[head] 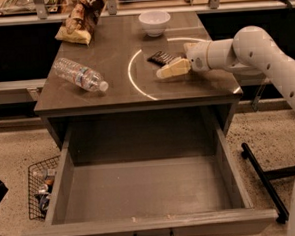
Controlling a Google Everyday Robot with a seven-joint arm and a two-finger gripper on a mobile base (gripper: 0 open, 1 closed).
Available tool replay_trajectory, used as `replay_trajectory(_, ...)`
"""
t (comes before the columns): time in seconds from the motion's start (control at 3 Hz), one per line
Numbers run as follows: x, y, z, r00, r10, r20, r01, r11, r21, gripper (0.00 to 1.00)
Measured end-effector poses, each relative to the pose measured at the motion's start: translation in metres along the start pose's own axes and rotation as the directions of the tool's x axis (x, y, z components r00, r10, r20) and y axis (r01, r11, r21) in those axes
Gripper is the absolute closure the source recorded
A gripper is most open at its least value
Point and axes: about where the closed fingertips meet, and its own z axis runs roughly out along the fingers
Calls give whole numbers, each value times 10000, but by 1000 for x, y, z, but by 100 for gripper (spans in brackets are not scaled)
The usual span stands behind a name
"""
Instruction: Place rxbar chocolate into top drawer
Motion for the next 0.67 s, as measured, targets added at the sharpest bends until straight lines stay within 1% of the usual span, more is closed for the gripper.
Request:
replay_trajectory(0.33,13,7,9,9997,226,77,-226,9997,-110,16)
replay_trajectory(0.67,15,9,13,9996,256,80,-255,9996,-151,39)
